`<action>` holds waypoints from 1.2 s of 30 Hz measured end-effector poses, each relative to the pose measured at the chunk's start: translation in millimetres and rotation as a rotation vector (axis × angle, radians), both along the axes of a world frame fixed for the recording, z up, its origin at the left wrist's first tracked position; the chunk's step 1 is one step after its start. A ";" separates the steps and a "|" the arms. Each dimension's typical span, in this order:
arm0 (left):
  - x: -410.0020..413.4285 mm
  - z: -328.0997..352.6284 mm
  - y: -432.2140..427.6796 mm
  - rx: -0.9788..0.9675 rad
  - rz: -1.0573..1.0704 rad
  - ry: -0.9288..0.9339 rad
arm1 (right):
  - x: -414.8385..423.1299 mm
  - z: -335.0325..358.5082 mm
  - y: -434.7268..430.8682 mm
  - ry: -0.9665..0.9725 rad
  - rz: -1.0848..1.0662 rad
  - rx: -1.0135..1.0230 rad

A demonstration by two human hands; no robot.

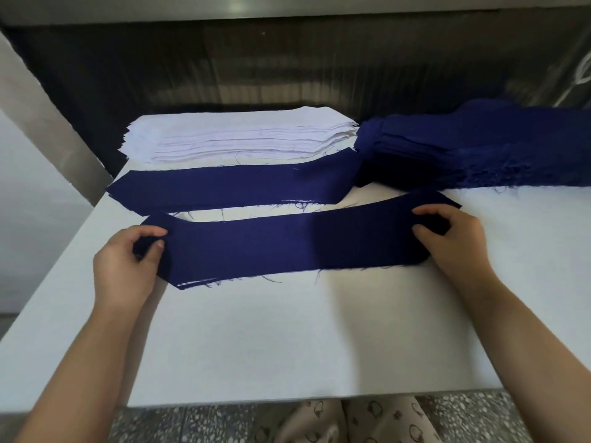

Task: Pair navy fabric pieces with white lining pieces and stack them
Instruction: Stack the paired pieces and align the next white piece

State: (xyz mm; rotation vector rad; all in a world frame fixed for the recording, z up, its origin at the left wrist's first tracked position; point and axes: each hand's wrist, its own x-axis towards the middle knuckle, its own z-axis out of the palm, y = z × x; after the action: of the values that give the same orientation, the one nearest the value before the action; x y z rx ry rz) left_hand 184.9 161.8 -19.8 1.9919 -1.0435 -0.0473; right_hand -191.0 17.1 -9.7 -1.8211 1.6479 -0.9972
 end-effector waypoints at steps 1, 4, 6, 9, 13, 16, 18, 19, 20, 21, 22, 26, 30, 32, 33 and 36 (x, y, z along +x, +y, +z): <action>-0.2 -0.2 0.3 -0.010 -0.003 0.001 | 0.0 -0.1 0.2 -0.003 -0.005 -0.002; -0.8 -0.1 1.7 -0.004 -0.022 -0.031 | -0.9 -0.5 -0.4 0.005 -0.006 0.000; -0.7 -0.5 2.1 0.022 -0.028 -0.061 | -1.3 -1.9 -1.6 0.070 -0.005 -0.005; -0.8 0.0 1.7 0.070 -0.027 -0.083 | 0.4 -3.7 -3.1 0.207 -0.011 0.007; -0.8 2.9 -0.9 0.153 -0.015 -0.140 | 2.8 -5.0 -2.1 0.371 -0.086 0.025; -3.3 4.2 -1.0 0.228 -0.005 -0.179 | 4.5 -5.3 -0.9 0.491 -0.104 0.042; -6.4 6.0 -0.3 0.254 -0.023 -0.213 | 5.2 -5.9 -1.0 0.542 -0.104 0.036; -7.5 6.4 -0.6 0.254 -0.031 -0.211 | 5.3 -5.8 -0.9 0.547 -0.104 0.028; -8.3 6.5 -0.5 0.251 -0.040 -0.204 | 5.3 -5.8 -0.6 0.539 -0.102 0.022; -8.9 6.5 -0.6 0.242 -0.051 -0.197 | 4.8 -5.9 -0.2 0.524 -0.095 0.013; -10.1 6.7 -0.3 0.226 -0.057 -0.183 | 4.0 -6.0 0.2 0.504 -0.085 0.001; -9.2 5.3 2.8 0.056 0.010 -0.006 | 1.2 -5.1 1.7 0.355 -0.032 -0.075; -6.0 7.3 5.5 -0.139 -0.041 0.040 | 0.9 -2.9 6.1 0.186 -0.013 -0.129; -5.7 7.5 5.2 -0.176 -0.102 -0.011 | -0.2 -1.2 5.9 0.163 0.014 -0.185; -5.2 7.0 4.7 -0.173 -0.133 -0.034 | -0.7 -1.6 4.6 0.181 0.049 -0.220; -4.4 2.7 3.9 -0.123 -0.221 -0.042 | -0.9 -6.5 1.0 0.280 0.168 -0.267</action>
State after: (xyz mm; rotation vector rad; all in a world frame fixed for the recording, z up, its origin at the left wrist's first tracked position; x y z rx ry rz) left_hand 180.5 165.8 -17.2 1.7676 -1.2604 -0.0594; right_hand -191.9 18.0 -16.2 -2.3260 1.5397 -0.9599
